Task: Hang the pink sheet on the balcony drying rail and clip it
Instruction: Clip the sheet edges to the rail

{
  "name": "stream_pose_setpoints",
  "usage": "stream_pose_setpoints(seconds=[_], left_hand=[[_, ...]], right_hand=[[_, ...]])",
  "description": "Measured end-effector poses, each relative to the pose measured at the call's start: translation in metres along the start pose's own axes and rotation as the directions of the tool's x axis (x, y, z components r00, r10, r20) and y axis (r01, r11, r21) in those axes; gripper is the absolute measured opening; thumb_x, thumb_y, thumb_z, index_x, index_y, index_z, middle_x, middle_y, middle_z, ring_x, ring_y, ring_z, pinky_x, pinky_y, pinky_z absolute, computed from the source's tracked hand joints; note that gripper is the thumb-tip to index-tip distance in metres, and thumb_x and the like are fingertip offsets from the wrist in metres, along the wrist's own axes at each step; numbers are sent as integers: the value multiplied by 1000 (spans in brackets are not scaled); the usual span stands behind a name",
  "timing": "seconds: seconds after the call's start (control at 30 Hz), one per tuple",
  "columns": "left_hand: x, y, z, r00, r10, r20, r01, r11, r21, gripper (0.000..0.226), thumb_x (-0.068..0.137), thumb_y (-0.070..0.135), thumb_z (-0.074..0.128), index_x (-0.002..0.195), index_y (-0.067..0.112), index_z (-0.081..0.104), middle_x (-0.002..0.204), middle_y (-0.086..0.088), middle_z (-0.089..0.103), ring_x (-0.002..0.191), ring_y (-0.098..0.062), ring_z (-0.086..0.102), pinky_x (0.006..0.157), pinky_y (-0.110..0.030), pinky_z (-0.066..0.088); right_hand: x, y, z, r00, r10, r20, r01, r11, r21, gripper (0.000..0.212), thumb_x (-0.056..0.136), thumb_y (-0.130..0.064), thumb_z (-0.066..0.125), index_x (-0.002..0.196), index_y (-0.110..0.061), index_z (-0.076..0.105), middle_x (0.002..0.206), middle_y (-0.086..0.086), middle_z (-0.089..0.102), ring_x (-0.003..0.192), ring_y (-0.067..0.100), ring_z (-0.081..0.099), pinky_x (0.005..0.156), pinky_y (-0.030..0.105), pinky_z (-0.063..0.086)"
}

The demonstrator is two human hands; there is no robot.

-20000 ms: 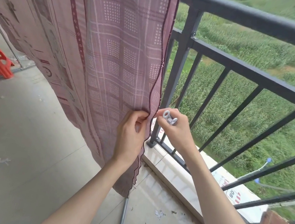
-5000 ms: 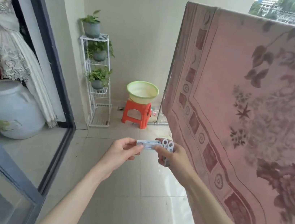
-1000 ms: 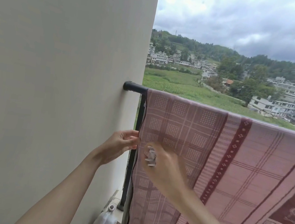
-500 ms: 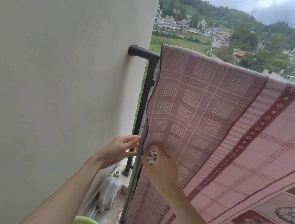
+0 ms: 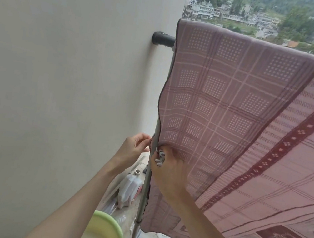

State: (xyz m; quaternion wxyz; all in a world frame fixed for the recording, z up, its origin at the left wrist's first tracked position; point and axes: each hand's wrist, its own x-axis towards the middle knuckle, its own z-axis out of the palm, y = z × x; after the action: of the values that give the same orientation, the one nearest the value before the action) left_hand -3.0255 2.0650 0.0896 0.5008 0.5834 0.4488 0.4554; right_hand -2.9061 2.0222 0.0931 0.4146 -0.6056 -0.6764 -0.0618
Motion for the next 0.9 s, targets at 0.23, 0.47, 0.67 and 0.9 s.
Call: stream_pose_setpoints(seconds=[0.23,0.47,0.67,0.9], left_hand=[[4,8,-25,1000,11,26,-10,998,-60,23,98,11,39,87,9,59,84,-4,63,76,-6,65,77,-18,52],[2,-3,-25,990,12,138,7,991,-132,18,95,7,45,97,-6,57,82,-10,59,73,-8,61,76,-20,54],[3,-2,-28,977,18,213,20,984,-177,25,89,10,53,108,-5,60,93,-10,66,86,-14,64,84,-27,54],[10,1,-28,980,54,189,-47,998,-43,13,85,2,59,85,11,69,81,-6,71,75,-14,68,74,-24,57]], right_hand=[[6,-25,10,998,-41,-56,42,999,22,6,65,-19,65,69,-17,61,52,-5,61,41,15,57,36,19,35],[-13,-22,21,993,117,-11,-116,992,45,12,71,-15,62,82,-21,64,63,-8,64,50,11,56,46,18,36],[-27,-15,11,938,189,289,-205,978,26,54,84,-22,57,132,-43,45,85,-11,65,71,11,59,62,22,40],[-46,-15,7,824,423,378,-555,738,383,17,85,-32,64,102,-30,59,62,-21,60,58,0,55,58,10,40]])
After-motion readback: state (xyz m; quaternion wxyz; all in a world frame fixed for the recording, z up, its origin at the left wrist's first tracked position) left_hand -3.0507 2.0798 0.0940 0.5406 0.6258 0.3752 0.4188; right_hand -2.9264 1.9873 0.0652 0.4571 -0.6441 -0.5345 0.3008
